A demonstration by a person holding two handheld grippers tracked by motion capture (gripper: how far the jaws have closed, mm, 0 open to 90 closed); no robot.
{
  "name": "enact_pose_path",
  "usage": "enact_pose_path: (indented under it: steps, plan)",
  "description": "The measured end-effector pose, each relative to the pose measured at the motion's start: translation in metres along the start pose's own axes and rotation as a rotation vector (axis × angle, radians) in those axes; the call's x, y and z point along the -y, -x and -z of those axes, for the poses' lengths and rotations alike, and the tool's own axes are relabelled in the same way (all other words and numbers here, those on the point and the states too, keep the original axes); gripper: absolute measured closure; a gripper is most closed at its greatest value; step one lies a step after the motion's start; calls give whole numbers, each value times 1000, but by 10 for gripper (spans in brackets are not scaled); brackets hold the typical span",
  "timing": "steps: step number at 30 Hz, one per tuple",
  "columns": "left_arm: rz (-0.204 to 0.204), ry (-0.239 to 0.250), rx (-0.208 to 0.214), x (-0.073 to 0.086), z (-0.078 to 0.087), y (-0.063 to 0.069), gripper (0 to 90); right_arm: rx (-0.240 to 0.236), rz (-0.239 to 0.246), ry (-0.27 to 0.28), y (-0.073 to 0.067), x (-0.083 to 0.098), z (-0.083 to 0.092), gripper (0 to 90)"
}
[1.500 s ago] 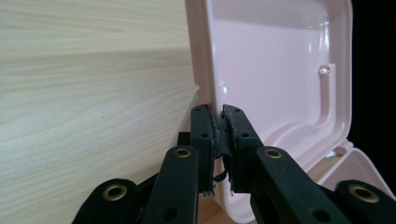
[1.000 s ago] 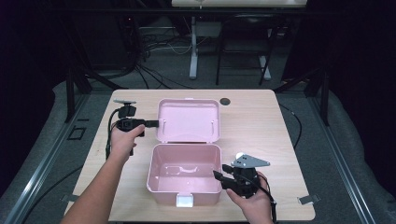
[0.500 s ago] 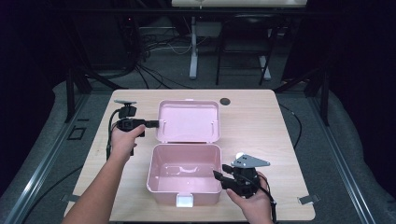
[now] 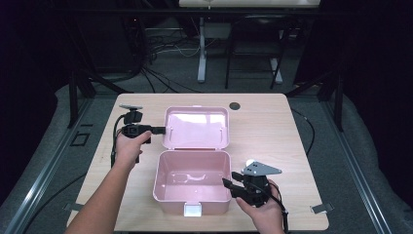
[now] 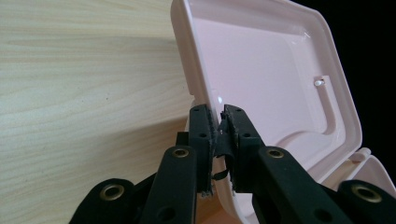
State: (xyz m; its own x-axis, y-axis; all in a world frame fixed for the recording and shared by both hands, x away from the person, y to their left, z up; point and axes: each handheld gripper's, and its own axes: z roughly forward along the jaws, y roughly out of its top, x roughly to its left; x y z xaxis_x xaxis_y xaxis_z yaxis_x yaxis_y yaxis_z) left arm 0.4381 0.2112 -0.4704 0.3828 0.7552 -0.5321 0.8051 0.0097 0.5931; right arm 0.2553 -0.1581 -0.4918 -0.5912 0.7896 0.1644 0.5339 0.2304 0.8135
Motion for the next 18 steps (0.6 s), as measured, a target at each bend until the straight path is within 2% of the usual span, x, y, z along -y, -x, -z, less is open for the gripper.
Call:
enact_pose_path:
  steps: [2,3,4,9,18]
  plan:
    - [-19,-7,-22,0,-1,0,845,1,2,0,0,0,0,589]
    - [-25,-9,-26,1,-1,0,892,1,0,1,0,0,0,588]
    - [-20,-11,-5,1,-2,0,900,4,0,2,0,0,0,589]
    - [-6,3,8,4,-4,-2,898,9,6,9,-2,1,1,592]
    - [-14,10,-9,5,1,-4,865,12,9,9,-2,1,1,593]
